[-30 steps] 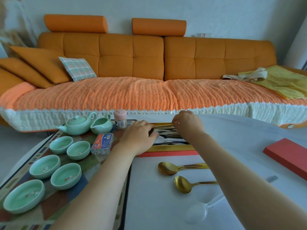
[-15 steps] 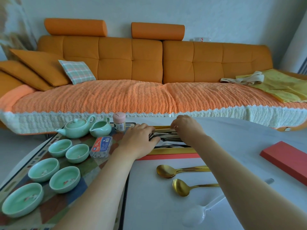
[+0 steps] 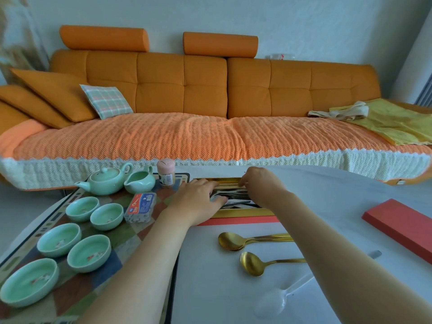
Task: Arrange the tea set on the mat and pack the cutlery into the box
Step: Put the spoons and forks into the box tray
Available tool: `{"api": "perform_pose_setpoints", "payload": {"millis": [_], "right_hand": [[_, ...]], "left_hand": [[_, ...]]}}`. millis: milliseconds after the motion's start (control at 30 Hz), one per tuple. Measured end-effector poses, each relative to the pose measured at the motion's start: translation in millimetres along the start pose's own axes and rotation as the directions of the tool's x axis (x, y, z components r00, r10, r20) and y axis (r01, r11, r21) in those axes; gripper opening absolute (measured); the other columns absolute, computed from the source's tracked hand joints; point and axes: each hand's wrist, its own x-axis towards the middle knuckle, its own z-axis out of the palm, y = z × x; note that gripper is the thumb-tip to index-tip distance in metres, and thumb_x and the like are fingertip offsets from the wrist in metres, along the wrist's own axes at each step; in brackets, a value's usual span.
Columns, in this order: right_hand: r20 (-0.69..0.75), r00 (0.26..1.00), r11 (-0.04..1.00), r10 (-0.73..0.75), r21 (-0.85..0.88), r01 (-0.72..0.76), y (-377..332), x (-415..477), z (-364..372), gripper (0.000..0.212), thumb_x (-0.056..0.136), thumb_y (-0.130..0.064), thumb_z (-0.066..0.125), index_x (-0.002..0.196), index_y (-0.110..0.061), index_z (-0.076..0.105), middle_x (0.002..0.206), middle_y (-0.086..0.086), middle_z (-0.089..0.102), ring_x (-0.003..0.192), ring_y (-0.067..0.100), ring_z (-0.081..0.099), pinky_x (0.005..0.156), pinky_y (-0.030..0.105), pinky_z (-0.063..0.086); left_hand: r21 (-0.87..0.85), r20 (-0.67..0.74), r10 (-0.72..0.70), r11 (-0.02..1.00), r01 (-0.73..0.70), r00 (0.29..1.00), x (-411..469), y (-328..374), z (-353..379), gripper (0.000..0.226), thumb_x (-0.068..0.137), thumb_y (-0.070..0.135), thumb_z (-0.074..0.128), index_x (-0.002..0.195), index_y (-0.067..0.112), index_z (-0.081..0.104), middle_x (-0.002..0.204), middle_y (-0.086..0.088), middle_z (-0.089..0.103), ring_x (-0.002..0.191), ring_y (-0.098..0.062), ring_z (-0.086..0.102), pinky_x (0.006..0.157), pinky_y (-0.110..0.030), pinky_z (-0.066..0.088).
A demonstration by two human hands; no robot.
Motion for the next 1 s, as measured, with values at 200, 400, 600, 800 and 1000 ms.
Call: {"api": "perform_pose_setpoints", "payload": {"millis": [200, 400, 600, 800, 1000], "right_hand": [[-0.121, 0.992, 0.959, 0.021, 0.284, 0.014, -2, -18, -23, 0.035, 0.096, -0.007, 0.045, 0.110, -0.022, 0.073, 0.115, -0.002, 0.061, 0.099, 0.019, 0.060, 0.083, 0.034, 0.054], [-0.025, 0.991, 0.917, -0.131, 0.377, 0.131, -17, -63, -60, 0.031, 0.087, -0.009, 0.052, 0.089, -0.029, 0.075, 0.087, -0.011, 0.067, 0.072, 0.016, 0.064, 0.069, 0.034, 0.056], [0.295, 0.947, 0.965, -0.130, 0.258, 0.053, -11, -110, -77, 0.022, 0.082, -0.022, 0.058, 0.085, -0.035, 0.076, 0.082, -0.022, 0.067, 0.081, -0.003, 0.058, 0.073, 0.016, 0.046], [0.442, 0.888, 0.965, -0.125, 0.262, 0.005, 7, -140, -61, 0.008, 0.082, -0.033, 0.072, 0.088, -0.034, 0.077, 0.086, -0.022, 0.069, 0.083, -0.004, 0.058, 0.076, 0.020, 0.044], [0.437, 0.887, 0.964, -0.152, 0.262, 0.036, 9, -142, -54, 0.013, 0.088, -0.033, 0.063, 0.093, -0.034, 0.075, 0.095, -0.019, 0.067, 0.084, -0.002, 0.055, 0.073, 0.019, 0.041]], "left_hand": [[-0.017, -0.161, 0.078, 0.997, -0.082, 0.984, -8, 8, -9, 0.048, 0.094, 0.052, 0.046, 0.133, 0.025, 0.055, 0.129, 0.007, 0.055, 0.120, -0.016, 0.045, 0.101, -0.038, 0.036], [-0.029, -0.326, 0.191, 0.977, -0.212, 0.926, -32, 36, -25, 0.013, 0.093, 0.031, 0.055, 0.100, 0.022, 0.061, 0.098, 0.007, 0.057, 0.096, -0.015, 0.050, 0.078, -0.030, 0.040], [-0.156, 0.065, 0.140, 0.979, -0.129, 0.988, -64, 76, -32, 0.013, 0.082, 0.045, 0.058, 0.082, 0.034, 0.064, 0.083, 0.016, 0.063, 0.080, -0.008, 0.059, 0.067, -0.028, 0.048], [-0.037, 0.316, 0.186, 0.982, -0.183, 0.930, -81, 90, -25, 0.043, 0.070, 0.060, 0.072, 0.104, 0.034, 0.068, 0.096, 0.015, 0.060, 0.085, -0.006, 0.057, 0.069, -0.025, 0.051], [-0.135, 0.330, 0.135, 0.986, -0.095, 0.934, -85, 87, -21, 0.033, 0.078, 0.046, 0.072, 0.109, 0.035, 0.068, 0.104, 0.013, 0.063, 0.091, -0.006, 0.059, 0.078, -0.028, 0.055]]}}
